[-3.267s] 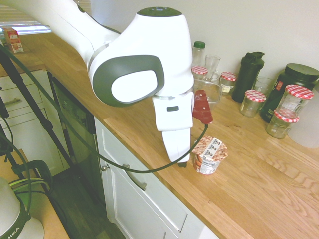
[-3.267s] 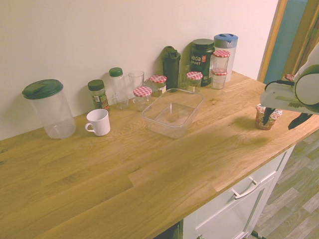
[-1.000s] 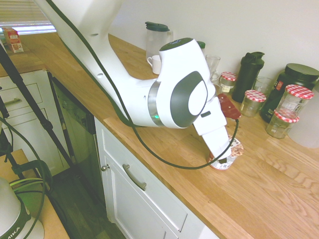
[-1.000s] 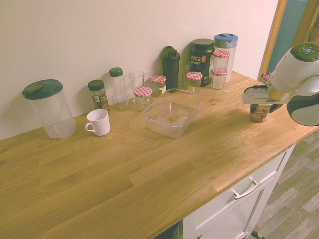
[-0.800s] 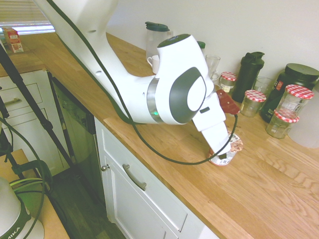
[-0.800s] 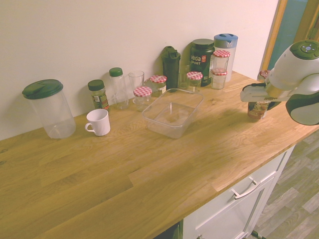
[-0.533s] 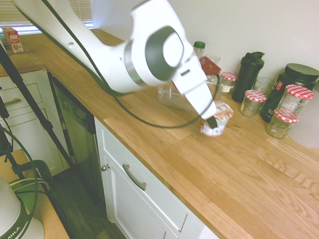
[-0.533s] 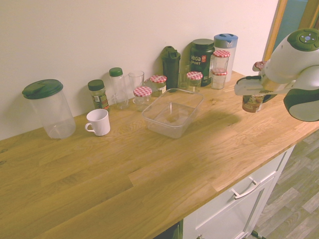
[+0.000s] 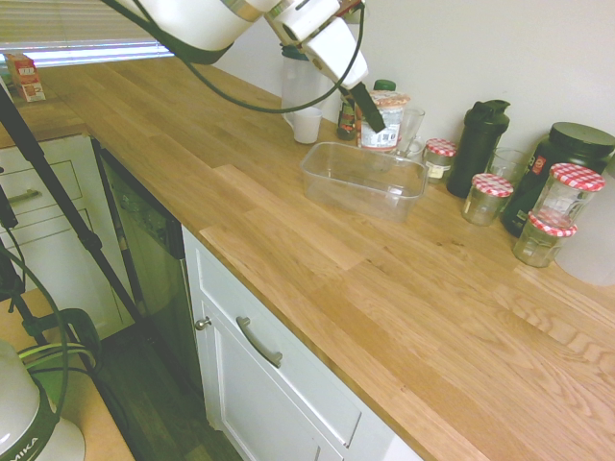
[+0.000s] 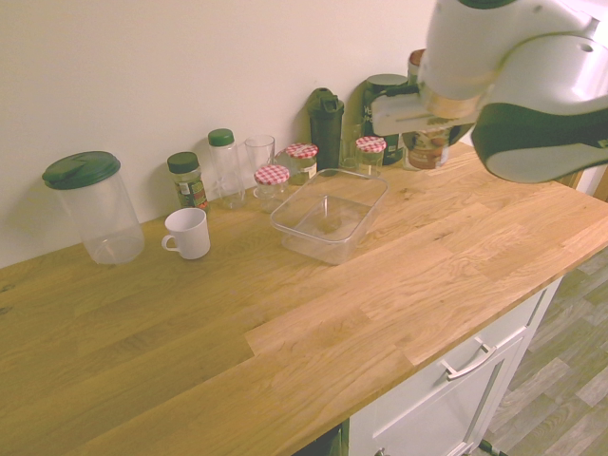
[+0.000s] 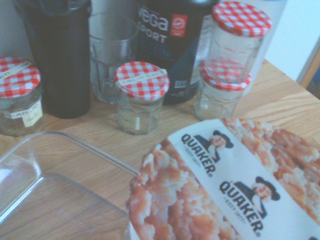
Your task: Put the cereal into the container
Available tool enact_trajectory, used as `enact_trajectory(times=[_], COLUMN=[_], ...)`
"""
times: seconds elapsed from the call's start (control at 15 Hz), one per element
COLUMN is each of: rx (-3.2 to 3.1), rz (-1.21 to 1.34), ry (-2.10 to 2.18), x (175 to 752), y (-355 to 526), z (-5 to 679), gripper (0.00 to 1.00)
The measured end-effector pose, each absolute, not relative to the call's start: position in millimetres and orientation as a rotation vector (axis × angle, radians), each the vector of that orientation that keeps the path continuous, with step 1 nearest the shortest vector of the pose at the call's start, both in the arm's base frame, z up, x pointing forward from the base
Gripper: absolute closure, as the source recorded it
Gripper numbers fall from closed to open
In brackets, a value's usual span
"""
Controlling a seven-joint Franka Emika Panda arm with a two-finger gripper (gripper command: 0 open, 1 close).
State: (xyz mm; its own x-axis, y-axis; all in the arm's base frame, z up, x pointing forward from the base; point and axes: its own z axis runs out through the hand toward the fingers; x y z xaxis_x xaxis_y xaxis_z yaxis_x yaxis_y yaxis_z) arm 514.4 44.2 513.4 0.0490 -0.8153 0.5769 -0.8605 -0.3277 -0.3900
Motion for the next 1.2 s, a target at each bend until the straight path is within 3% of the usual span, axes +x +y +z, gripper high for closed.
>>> enact_trajectory(times=[0.47, 1.2], rx=[2.337, 2.367], rz=[1.043, 0.872], ry=[-1.72, -1.83], x=[611.6, 669.2], y=[98.4, 101.4], z=[467.4, 382.3], gripper=[1.0, 1.0])
